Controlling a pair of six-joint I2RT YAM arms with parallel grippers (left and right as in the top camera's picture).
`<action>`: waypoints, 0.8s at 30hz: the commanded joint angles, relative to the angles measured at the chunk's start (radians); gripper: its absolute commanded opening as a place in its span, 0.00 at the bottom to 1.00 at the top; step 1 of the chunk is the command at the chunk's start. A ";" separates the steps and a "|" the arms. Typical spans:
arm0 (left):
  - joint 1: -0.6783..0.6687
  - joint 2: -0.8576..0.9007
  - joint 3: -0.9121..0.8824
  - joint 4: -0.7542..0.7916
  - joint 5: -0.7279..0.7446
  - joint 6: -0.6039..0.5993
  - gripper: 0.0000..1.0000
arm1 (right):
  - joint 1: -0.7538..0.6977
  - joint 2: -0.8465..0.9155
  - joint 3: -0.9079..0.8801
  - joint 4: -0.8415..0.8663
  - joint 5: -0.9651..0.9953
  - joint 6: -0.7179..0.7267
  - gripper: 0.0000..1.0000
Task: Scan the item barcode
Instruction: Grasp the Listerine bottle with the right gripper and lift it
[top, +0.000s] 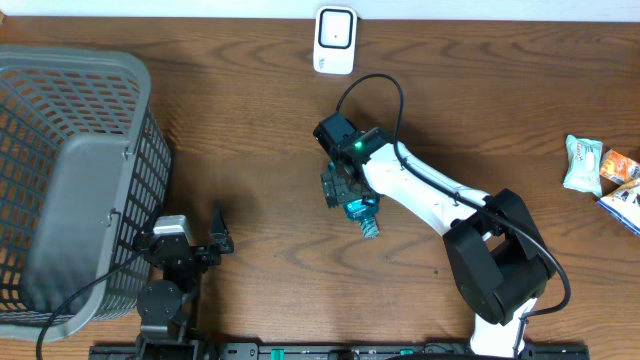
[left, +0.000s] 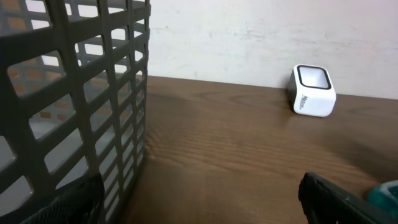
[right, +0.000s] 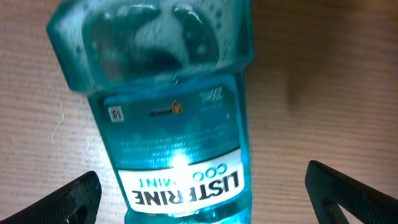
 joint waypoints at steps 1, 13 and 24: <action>0.005 -0.006 -0.023 -0.032 -0.016 -0.008 1.00 | 0.000 0.013 -0.002 0.029 0.047 -0.006 0.99; 0.005 -0.006 -0.023 -0.032 -0.017 -0.008 1.00 | -0.001 0.060 -0.013 0.060 0.110 -0.006 0.99; 0.005 -0.006 -0.023 -0.032 -0.017 -0.008 1.00 | 0.009 0.060 -0.013 0.055 0.211 -0.006 0.83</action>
